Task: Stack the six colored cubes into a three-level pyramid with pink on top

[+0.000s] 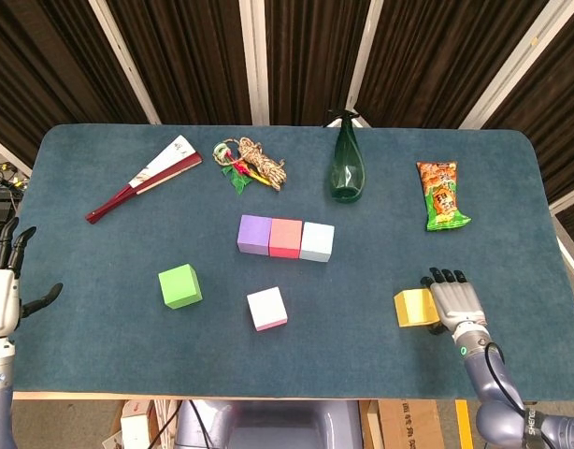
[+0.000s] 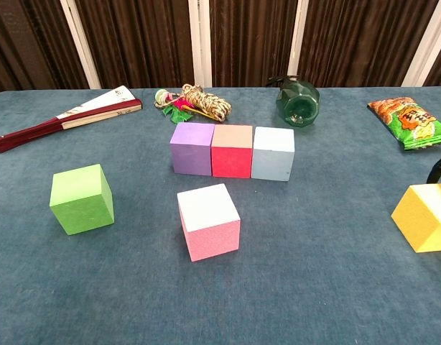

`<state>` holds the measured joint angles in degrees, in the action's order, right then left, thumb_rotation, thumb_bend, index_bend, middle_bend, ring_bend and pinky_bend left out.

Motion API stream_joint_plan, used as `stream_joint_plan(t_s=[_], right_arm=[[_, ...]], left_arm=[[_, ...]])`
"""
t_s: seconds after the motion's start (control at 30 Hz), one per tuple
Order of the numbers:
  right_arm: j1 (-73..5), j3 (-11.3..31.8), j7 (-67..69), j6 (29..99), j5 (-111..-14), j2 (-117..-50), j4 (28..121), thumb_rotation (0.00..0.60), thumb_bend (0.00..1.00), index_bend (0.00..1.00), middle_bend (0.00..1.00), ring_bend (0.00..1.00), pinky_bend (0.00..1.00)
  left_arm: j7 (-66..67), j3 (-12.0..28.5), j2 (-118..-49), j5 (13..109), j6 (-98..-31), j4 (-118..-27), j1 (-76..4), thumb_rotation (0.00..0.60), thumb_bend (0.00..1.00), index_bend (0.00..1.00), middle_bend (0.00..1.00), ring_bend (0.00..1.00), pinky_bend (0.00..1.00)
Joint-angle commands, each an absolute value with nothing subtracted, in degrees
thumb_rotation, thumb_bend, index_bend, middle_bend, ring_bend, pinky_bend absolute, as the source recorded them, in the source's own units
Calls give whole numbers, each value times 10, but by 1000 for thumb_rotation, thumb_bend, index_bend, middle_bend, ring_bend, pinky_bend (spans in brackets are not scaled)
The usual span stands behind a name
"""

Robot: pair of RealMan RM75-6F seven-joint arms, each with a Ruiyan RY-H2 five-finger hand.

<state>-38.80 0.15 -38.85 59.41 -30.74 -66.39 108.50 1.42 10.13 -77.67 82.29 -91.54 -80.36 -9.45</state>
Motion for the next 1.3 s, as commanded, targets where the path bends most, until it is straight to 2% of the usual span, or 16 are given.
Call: stream_joint_plan(t_s=[0.03,0.37,1.3], right_arm=[[-384,1,-376,592,-325,-666,1078,600,268,221,96,13,11],[-380,-2,-344,572,-359,-670,1068,600,268,225,129,13,12],[-399,-7,-351,584,-334,-685,1068,600,268,266,205,41,11]], left_arm=[[17,101,-778,822,-915,-804,-95,600,203,141,0,0,0],[27,104,-783,811,-908,-804,-95,600,203,141,0,0,0],[24,108,-781,804,-902,-810,-95,600,202,141,0,0,0]])
